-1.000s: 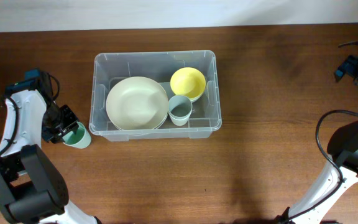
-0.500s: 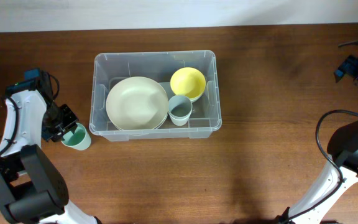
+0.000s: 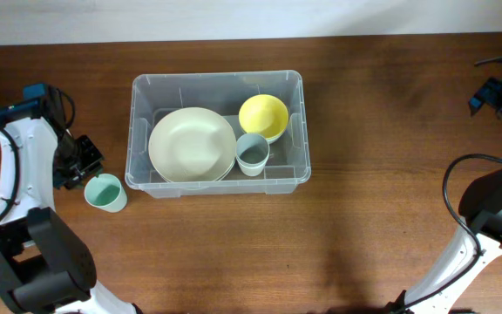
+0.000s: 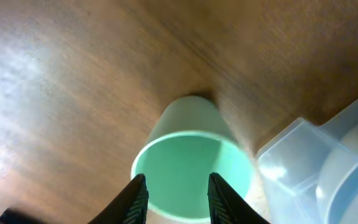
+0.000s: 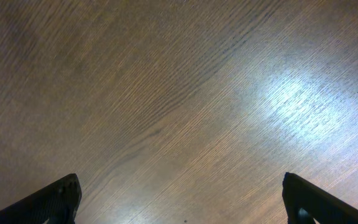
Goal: Pack container
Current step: 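Close the left gripper on the mint-green cup's rim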
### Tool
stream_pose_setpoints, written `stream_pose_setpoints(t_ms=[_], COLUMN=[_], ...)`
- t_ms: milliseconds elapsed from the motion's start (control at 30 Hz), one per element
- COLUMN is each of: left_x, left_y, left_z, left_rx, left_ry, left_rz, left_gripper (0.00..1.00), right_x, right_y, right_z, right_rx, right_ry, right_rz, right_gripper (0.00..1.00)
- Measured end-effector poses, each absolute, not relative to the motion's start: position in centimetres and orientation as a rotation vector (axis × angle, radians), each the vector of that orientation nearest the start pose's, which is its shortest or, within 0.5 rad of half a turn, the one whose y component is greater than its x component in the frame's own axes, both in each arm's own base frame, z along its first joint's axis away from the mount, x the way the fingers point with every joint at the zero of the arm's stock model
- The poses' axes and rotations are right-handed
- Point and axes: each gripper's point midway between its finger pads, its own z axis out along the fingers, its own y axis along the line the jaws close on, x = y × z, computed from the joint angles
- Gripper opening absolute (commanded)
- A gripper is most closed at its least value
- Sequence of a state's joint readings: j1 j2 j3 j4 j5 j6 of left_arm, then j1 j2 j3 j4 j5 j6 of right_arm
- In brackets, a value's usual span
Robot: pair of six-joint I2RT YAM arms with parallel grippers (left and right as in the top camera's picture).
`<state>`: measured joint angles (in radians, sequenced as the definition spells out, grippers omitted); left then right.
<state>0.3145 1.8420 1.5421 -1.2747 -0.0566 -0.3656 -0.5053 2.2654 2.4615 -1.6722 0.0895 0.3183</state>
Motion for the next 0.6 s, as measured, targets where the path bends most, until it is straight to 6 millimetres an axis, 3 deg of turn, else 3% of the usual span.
stream_pose_setpoints(t_ms=[167, 600], left_x=[30.6, 30.1], left_y=[11.3, 12.0], left_z=[10.8, 10.9], left_rx=[-1.055, -1.134], left_ry=[3.025, 3.001], left_rz=[0.118, 0.207], left_gripper=[0.34, 0.34], right_x=[37.8, 37.8], right_y=[-22.7, -22.7], right_z=[17.9, 17.9], right_rx=[1.228, 1.227], right_ry=[2.795, 2.795], right_rz=[-0.149, -0.149], right_gripper=[0.99, 0.99])
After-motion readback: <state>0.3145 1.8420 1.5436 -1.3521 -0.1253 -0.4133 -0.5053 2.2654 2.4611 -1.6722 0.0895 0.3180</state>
